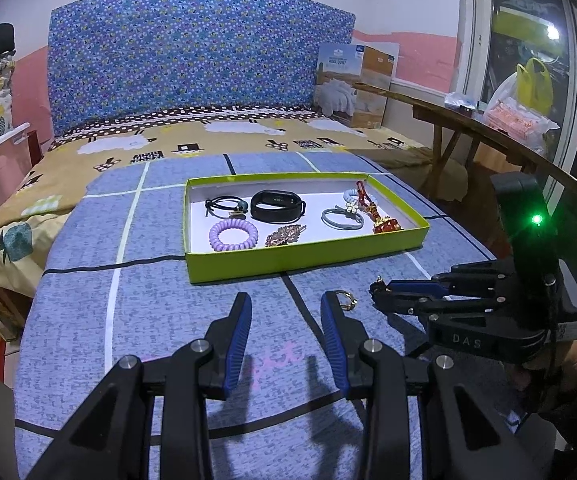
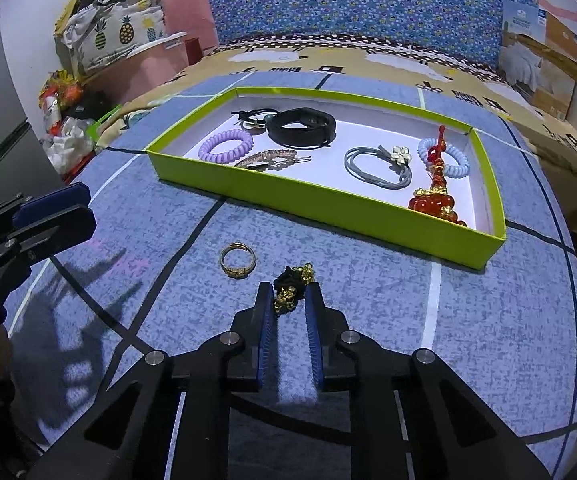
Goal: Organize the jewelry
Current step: 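Grasp the gold-and-black earring cluster with the right tool, then grasp the gold ring with the left tool while the right tool holds the earring cluster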
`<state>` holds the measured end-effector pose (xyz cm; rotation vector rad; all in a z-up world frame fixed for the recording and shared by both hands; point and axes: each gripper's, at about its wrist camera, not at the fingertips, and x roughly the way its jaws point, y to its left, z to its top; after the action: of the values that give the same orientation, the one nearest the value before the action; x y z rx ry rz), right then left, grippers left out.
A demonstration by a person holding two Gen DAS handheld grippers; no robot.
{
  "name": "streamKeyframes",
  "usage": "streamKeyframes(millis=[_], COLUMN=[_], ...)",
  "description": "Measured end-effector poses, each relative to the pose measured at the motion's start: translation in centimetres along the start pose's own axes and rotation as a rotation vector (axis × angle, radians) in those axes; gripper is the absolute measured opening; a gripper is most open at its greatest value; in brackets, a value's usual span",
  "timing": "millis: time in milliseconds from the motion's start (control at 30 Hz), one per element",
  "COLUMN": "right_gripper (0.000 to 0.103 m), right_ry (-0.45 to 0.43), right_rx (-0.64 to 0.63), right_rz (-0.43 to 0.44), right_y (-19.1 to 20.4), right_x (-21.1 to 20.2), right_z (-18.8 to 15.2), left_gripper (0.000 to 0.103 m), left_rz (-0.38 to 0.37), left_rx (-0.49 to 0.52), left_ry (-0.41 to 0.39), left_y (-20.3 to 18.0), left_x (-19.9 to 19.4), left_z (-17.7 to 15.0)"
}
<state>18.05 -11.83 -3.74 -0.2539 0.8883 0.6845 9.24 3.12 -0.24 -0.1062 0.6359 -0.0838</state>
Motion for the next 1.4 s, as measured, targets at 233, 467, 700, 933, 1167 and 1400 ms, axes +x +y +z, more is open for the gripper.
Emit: streamKeyframes(millis=[233,467,700,933,1167,1400], right_gripper=[0.01,0.01,0.01,0.011,0.017,0.017], right_ry=[-0.014,-0.038,-0.043,-0.004,-0.019,-0.021], right_rx=[0.001,0.0,0.022,0.021,0.043,0.061], right_rz=[-0.003,-0.002,-0.003,0.001,0.0,-0.004], right_y=[-0.1,-0.1,-0.9,-1.6,-2.2,-2.8], right_x=[-0.1,-0.9,-1.5,-1.1,-1.4,-1.7], right_z=[0.1,-0.2,-0.8,-1.5,-1.7,-1.9], left_gripper=[0.037,0.037,0.042,0.042,0.042,0.042], left_rz=[-0.009,-0.036,-0.082,-0.095,-0.067,-0.064], left_rx=[-0.003,0.012,0.058,0.085,0.133,0.144], left_ry=[0.011,0.031,0.094,0.177,0.243,0.256], left_y=[-0.1,-0.8,-2.5,-3.7,-4.8,-5.2], left_x=[0.4,1.1,3.2,5.4,7.6,8.4], left_z=[-0.1,0.2,0.5,0.3,0.5,0.9])
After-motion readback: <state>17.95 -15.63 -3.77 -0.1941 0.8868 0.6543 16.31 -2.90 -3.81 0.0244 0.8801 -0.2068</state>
